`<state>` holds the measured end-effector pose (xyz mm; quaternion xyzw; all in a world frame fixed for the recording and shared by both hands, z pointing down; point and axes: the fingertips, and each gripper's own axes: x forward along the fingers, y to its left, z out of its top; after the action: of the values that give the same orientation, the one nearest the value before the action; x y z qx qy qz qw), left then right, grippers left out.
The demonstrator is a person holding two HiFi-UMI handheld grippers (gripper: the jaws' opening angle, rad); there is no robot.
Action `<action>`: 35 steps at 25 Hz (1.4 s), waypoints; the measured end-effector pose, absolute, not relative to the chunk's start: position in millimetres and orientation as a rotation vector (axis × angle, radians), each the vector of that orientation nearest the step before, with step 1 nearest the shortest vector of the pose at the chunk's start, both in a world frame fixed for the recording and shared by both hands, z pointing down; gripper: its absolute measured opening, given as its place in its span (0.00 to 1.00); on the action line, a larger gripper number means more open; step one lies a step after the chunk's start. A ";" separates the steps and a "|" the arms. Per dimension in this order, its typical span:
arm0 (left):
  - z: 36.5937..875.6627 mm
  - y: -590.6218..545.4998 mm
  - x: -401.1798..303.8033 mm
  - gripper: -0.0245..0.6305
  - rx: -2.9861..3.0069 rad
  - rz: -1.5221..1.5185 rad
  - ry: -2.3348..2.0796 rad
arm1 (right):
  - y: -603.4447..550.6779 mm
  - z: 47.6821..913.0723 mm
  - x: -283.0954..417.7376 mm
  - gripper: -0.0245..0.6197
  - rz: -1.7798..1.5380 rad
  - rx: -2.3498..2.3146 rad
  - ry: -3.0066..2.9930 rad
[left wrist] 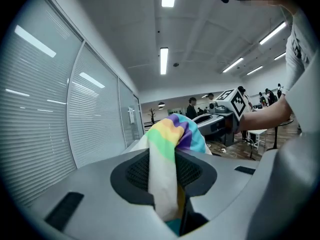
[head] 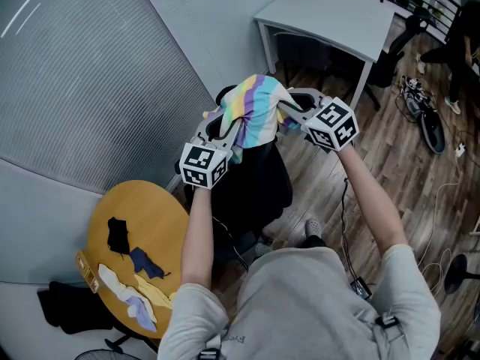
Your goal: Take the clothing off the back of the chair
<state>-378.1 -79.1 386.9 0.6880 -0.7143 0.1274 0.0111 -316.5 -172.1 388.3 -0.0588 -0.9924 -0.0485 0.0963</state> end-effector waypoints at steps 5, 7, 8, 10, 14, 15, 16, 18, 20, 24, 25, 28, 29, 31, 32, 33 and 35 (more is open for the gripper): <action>370.0 -86.9 -378.9 0.22 2.173 0.391 -2.239 | -178.0 374.3 -311.7 0.17 -0.183 -0.109 -2.965; 361.1 -91.9 -377.4 0.22 2.190 0.396 -2.249 | -182.4 366.6 -309.0 0.17 -0.197 -0.083 -2.978; 356.4 -95.0 -376.0 0.22 2.201 0.397 -2.252 | -185.1 362.1 -307.1 0.17 -0.207 -0.067 -2.986; 347.7 -101.4 -372.5 0.22 2.223 0.396 -2.257 | -190.6 353.4 -302.3 0.17 -0.230 -0.030 -3.002; 336.1 -113.1 -363.9 0.22 2.272 0.402 -2.241 | -200.0 342.4 -289.5 0.17 -0.249 0.047 -3.024; 332.9 -117.0 -361.8 0.22 2.288 0.405 -2.234 | -203.0 340.0 -286.1 0.17 -0.251 0.067 -3.028; 329.2 -121.3 -359.6 0.22 2.304 0.408 -2.228 | -206.4 337.5 -282.5 0.17 -0.255 0.089 -3.030; 322.5 -130.2 -353.7 0.22 2.337 0.411 -2.217 | -212.8 333.0 -273.8 0.17 -0.270 0.137 -3.032; 317.5 -139.3 -345.1 0.22 2.370 0.405 -2.200 | -219.0 329.1 -262.3 0.17 -0.294 0.191 -3.030; 310.0 -159.2 -322.3 0.22 2.450 0.372 -2.145 | -234.8 322.4 -235.0 0.17 -0.315 0.301 -3.027; 308.8 -164.4 -316.5 0.22 2.469 0.363 -2.130 | -239.0 321.6 -228.3 0.17 -0.314 0.325 -3.026; 306.4 -181.2 -298.7 0.22 2.526 0.350 -2.080 | -252.0 321.0 -207.4 0.17 -0.307 0.397 -3.016; 305.9 -187.3 -292.0 0.22 2.546 0.346 -2.060 | -256.7 321.1 -199.4 0.17 -0.305 0.423 -3.011; 304.9 -199.6 -276.5 0.22 2.587 0.338 -2.019 | -266.0 321.5 -181.5 0.17 -0.300 0.478 -3.001; 304.4 -205.1 -267.5 0.22 2.608 0.332 -2.000 | -270.3 321.8 -171.7 0.17 -0.297 0.507 -2.995; 303.7 -210.1 -258.0 0.22 2.630 0.324 -1.982 | -274.1 322.1 -161.7 0.17 -0.295 0.538 -2.990; 302.4 -219.6 -238.4 0.22 2.673 0.301 -1.942 | -281.4 322.9 -142.2 0.17 -0.292 0.606 -2.976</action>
<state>-238.4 -219.6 302.4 0.8025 -0.5832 0.0903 -0.0878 -142.2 -281.4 322.9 0.1983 -0.9744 -0.0956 0.0450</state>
